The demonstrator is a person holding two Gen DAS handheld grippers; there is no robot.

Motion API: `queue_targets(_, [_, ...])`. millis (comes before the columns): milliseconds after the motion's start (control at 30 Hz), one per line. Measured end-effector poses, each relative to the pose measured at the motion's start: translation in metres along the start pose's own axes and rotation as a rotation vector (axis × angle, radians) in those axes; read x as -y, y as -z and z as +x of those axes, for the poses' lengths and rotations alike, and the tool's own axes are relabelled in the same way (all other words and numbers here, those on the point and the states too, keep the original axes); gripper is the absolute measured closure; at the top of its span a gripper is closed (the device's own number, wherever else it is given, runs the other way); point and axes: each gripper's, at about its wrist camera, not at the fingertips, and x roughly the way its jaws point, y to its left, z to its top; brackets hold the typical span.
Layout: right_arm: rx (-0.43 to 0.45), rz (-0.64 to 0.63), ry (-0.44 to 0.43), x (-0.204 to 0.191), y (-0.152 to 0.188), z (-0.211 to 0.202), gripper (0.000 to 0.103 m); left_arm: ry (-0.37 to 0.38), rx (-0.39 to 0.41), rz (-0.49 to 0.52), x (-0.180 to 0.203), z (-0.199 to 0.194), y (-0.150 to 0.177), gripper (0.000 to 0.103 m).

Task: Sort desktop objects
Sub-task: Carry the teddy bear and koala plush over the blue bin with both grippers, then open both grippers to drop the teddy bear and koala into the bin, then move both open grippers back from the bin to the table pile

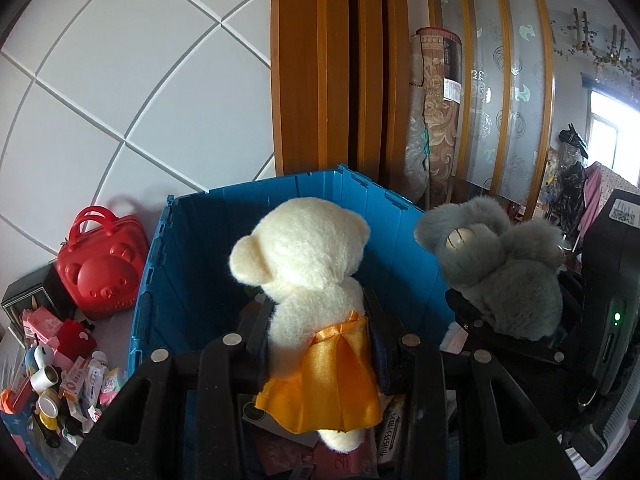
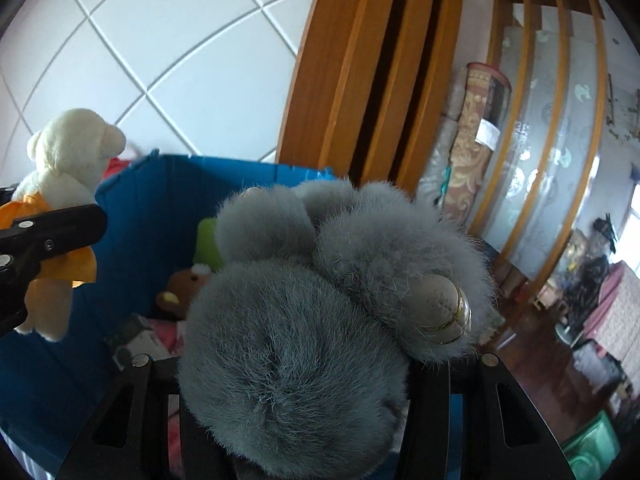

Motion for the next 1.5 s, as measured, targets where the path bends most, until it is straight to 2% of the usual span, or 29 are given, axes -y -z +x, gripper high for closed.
queue_targets(300, [-0.051, 0.01, -0.043, 0.006, 0.003, 0.015, 0.054, -0.08, -0.08, 0.015, 0.001, 0.024, 0.012, 0.066])
queue_targets(533, [-0.046, 0.018, -0.022, 0.014, 0.005, 0.017, 0.054, -0.136, -0.078, 0.026, 0.0, 0.022, 0.015, 0.063])
queue_targets(633, [-0.041, 0.018, -0.019, 0.011, 0.004, 0.015, 0.053, -0.152, -0.093, 0.017, -0.003, 0.023, 0.015, 0.048])
queue_targets(733, [-0.038, 0.018, -0.011, 0.011, 0.003, 0.013, 0.049, -0.162, -0.077, 0.02, -0.003, 0.02, 0.014, 0.036])
queue_targets(867, [-0.023, 0.014, 0.012, 0.01, 0.002, 0.01, 0.04, -0.16, -0.069, 0.023, -0.004, 0.02, 0.014, 0.034])
queue_targets(933, [-0.012, 0.024, 0.002, 0.014, -0.001, 0.011, 0.027, -0.154, -0.07, 0.013, -0.006, 0.02, 0.014, 0.034])
queue_targets(1000, [0.002, 0.035, 0.001, 0.016, -0.001, 0.008, 0.009, -0.151, -0.071, 0.009, -0.006, 0.021, 0.014, 0.034])
queue_targets(1367, [0.012, 0.041, 0.018, 0.016, -0.003, 0.009, 0.006, -0.159, -0.072, 0.004, -0.008, 0.022, 0.017, 0.034])
queue_targets(1500, [0.026, 0.048, 0.033, 0.017, -0.002, 0.006, 0.0, -0.175, 0.001, -0.012, -0.009, 0.008, 0.02, 0.034])
